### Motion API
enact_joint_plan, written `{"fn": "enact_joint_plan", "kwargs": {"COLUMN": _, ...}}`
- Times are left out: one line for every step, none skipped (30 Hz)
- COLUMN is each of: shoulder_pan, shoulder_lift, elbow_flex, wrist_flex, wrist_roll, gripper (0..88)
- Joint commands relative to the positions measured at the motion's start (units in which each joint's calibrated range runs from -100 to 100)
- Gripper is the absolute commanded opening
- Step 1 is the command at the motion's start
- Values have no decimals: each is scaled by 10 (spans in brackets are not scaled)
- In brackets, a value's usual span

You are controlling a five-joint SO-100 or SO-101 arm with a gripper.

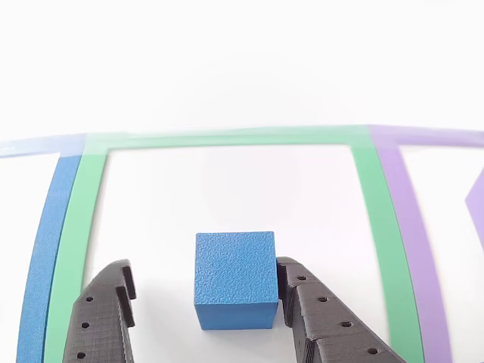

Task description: Tower of hanoi

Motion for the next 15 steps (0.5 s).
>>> {"fn": "enact_joint_plan", "kwargs": {"shoulder_pan": -8, "shoulder_lift": -2, "elbow_flex": -14, "wrist_flex": -17, "wrist_roll": 2, "gripper": 152}}
{"fn": "enact_joint_plan", "kwargs": {"shoulder_pan": -9, "shoulder_lift": -1, "elbow_flex": -14, "wrist_flex": -18, "wrist_roll": 2, "gripper": 145}}
{"fn": "enact_joint_plan", "kwargs": {"shoulder_pan": -10, "shoulder_lift": -1, "elbow_flex": -14, "wrist_flex": -18, "wrist_roll": 2, "gripper": 138}}
{"fn": "enact_joint_plan", "kwargs": {"shoulder_pan": -10, "shoulder_lift": -1, "elbow_flex": -14, "wrist_flex": -19, "wrist_roll": 2, "gripper": 131}}
{"fn": "enact_joint_plan", "kwargs": {"shoulder_pan": -10, "shoulder_lift": 0, "elbow_flex": -14, "wrist_flex": -19, "wrist_roll": 2, "gripper": 125}}
{"fn": "enact_joint_plan", "kwargs": {"shoulder_pan": -11, "shoulder_lift": 0, "elbow_flex": -14, "wrist_flex": -19, "wrist_roll": 2, "gripper": 121}}
{"fn": "enact_joint_plan", "kwargs": {"shoulder_pan": -11, "shoulder_lift": 0, "elbow_flex": -14, "wrist_flex": -19, "wrist_roll": 2, "gripper": 118}}
{"fn": "enact_joint_plan", "kwargs": {"shoulder_pan": -11, "shoulder_lift": 0, "elbow_flex": -14, "wrist_flex": -19, "wrist_roll": 2, "gripper": 112}}
{"fn": "enact_joint_plan", "kwargs": {"shoulder_pan": -11, "shoulder_lift": 0, "elbow_flex": -14, "wrist_flex": -19, "wrist_roll": 2, "gripper": 109}}
{"fn": "enact_joint_plan", "kwargs": {"shoulder_pan": -12, "shoulder_lift": 0, "elbow_flex": -14, "wrist_flex": -19, "wrist_roll": 2, "gripper": 105}}
{"fn": "enact_joint_plan", "kwargs": {"shoulder_pan": -12, "shoulder_lift": 0, "elbow_flex": -14, "wrist_flex": -19, "wrist_roll": 2, "gripper": 99}}
{"fn": "enact_joint_plan", "kwargs": {"shoulder_pan": -12, "shoulder_lift": 0, "elbow_flex": -14, "wrist_flex": -19, "wrist_roll": 2, "gripper": 93}}
{"fn": "enact_joint_plan", "kwargs": {"shoulder_pan": -12, "shoulder_lift": 0, "elbow_flex": -14, "wrist_flex": -19, "wrist_roll": 2, "gripper": 86}}
{"fn": "enact_joint_plan", "kwargs": {"shoulder_pan": -12, "shoulder_lift": 0, "elbow_flex": -14, "wrist_flex": -19, "wrist_roll": 2, "gripper": 77}}
{"fn": "enact_joint_plan", "kwargs": {"shoulder_pan": -12, "shoulder_lift": -1, "elbow_flex": -14, "wrist_flex": -19, "wrist_roll": 2, "gripper": 68}}
